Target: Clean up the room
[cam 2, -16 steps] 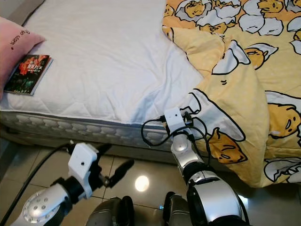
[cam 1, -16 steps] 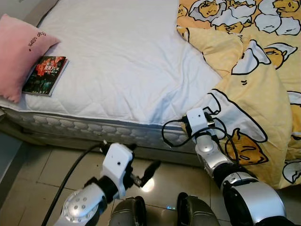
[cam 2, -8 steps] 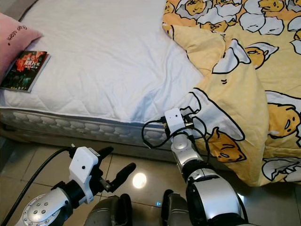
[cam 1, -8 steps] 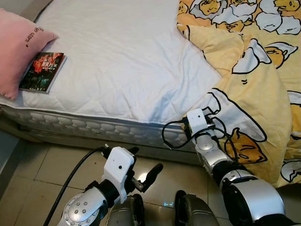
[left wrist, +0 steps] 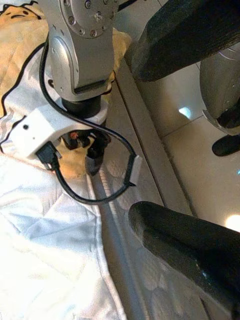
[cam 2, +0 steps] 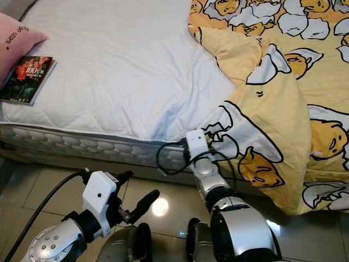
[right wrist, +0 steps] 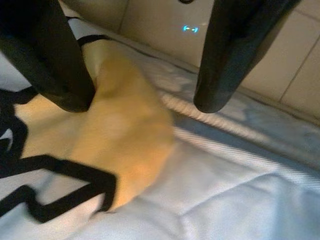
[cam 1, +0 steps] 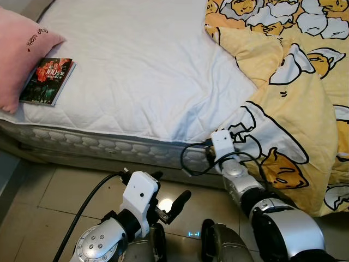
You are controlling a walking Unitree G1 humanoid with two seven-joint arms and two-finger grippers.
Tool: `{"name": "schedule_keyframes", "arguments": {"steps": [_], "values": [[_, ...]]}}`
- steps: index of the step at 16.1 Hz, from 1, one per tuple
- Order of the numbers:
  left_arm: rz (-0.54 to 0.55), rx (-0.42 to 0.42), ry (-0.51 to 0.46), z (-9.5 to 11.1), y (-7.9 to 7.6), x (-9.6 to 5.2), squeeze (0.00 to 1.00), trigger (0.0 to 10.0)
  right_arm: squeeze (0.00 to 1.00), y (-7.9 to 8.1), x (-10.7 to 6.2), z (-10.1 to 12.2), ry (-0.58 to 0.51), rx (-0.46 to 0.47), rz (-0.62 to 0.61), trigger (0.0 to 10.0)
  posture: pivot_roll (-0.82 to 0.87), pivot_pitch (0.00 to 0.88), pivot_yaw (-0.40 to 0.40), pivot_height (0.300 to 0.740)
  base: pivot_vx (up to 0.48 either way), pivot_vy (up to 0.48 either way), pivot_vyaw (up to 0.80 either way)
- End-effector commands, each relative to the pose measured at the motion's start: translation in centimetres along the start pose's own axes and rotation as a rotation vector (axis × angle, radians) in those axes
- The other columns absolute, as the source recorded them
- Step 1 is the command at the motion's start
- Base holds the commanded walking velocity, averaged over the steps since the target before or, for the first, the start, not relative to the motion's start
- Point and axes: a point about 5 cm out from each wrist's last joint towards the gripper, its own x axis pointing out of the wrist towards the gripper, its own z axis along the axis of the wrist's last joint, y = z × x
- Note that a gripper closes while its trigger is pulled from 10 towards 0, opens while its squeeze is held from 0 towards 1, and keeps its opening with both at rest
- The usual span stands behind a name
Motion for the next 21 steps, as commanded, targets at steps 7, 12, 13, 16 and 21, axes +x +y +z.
{"name": "schedule_keyframes", "arguments": {"steps": [7, 12, 13, 16, 21], "values": [[-0.073, -0.014, 0.004, -0.2, -1.0, 0.3, 0.00, 10.0, 0.00, 0.7, -0.1, -0.4, 0.001, 0.040, 0.032, 0.0, 0.15, 0.280, 0.077, 0.740, 0.000, 0.000, 0.00], [-0.077, -0.003, -0.016, 0.1, -0.1, 1.5, 0.00, 10.0, 0.00, 3.0, -1.0, -2.8, 0.016, 0.021, 0.148, 0.0, 0.11, 0.259, 0.090, 0.740, 0.000, 0.000, 0.00], [-0.077, -0.005, -0.017, 0.1, -0.1, 1.5, 0.00, 10.0, 0.00, 3.6, -1.3, -3.6, 0.031, 0.007, 0.174, 0.0, 0.11, 0.257, 0.093, 0.740, 0.000, 0.000, 0.00], [-0.089, -0.005, -0.014, 0.0, -0.2, 1.6, 0.00, 10.0, 0.00, 7.0, -3.7, -8.3, 0.134, -0.067, 0.324, 0.0, 0.11, 0.246, 0.101, 0.740, 0.000, 0.000, 0.00], [0.044, 0.039, -0.034, -0.1, 2.8, 2.7, 0.00, 10.0, 1.00, 3.8, -3.0, -6.1, -0.085, -0.009, 0.105, 10.0, 0.07, 0.172, 0.074, 0.740, 0.000, 0.000, 0.00]]}}
